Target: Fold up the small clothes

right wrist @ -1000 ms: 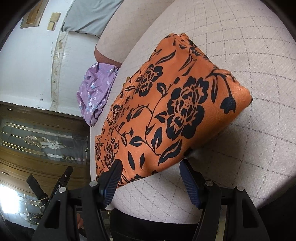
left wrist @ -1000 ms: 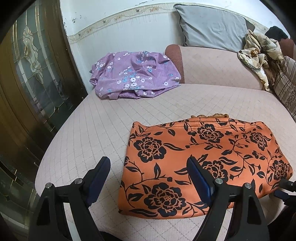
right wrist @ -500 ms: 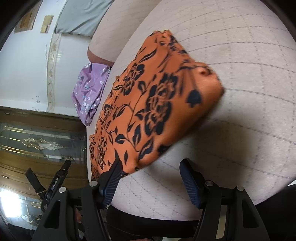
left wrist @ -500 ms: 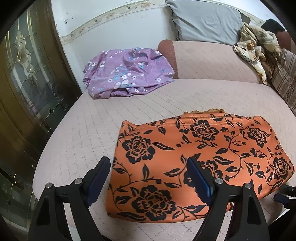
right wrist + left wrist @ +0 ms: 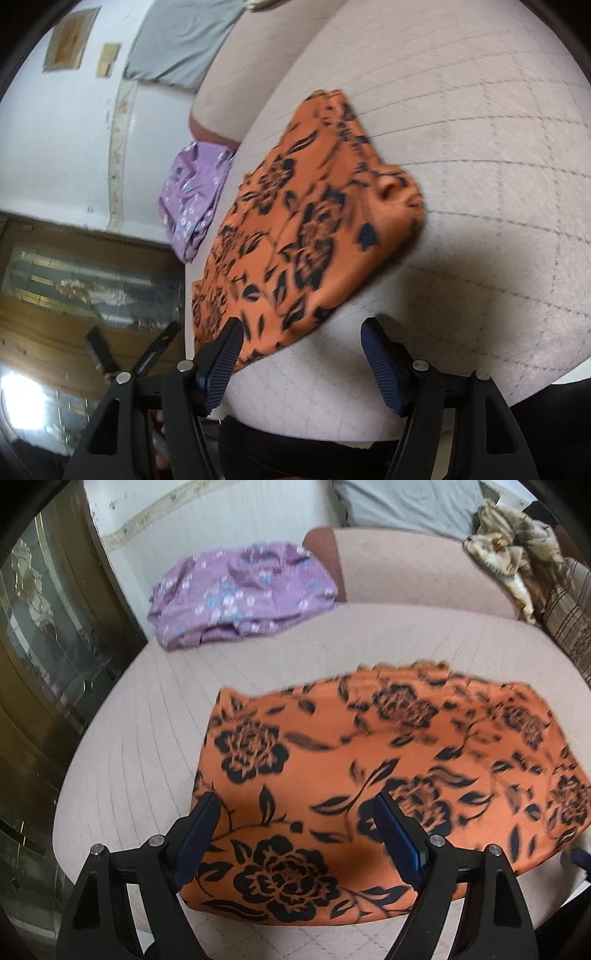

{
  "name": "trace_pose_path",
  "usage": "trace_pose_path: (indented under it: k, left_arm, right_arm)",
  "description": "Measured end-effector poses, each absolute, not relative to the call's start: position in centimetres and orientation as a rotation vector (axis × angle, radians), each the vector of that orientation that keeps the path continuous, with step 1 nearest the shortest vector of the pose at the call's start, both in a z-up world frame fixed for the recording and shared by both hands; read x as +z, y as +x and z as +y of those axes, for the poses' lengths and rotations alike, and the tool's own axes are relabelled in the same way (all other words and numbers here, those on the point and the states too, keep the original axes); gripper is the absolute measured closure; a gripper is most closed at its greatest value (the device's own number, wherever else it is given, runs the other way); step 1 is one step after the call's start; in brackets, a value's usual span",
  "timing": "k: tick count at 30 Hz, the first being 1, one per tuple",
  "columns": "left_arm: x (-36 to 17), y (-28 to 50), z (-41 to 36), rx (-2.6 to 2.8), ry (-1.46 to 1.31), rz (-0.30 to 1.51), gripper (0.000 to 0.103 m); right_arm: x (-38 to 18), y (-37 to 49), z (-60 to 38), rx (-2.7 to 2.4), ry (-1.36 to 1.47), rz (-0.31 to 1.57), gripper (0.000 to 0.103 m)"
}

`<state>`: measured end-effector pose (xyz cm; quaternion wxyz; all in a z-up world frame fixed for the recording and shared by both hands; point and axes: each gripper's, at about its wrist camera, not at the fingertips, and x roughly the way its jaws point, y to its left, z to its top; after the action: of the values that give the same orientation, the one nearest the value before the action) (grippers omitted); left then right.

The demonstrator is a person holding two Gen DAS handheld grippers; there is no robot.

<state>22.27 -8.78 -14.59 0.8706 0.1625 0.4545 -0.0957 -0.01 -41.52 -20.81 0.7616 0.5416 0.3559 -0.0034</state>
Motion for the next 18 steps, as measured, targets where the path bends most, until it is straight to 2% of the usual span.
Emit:
trace_pose_path:
  k: [8, 11, 14, 18]
  left_arm:
    - [-18.4, 24.5, -3.6, -0.065, 0.356, 1.051, 0.018]
    - [-19.6, 24.7, -2.9, -0.064, 0.356, 1.046, 0.009]
    - [-19.3, 24.5, -2.7, -0.045, 0.34, 1.052, 0.009]
    - [-18.0, 23.6, -3.4, -0.079, 0.351, 1.036, 0.009]
  right_arm:
    - [-17.4, 1.0, -39.6, 0.081, 1.047, 0.704, 0.033]
    - [-18.5, 1.5, -41.4, -0.039, 1.123, 0.655, 0.033]
    - [-21.6, 2.3, -43.4, -0.182, 1.182, 0.743, 0.035]
    - [-20.7, 1.5, -43.7, -0.149, 1.205, 0.681, 0.034]
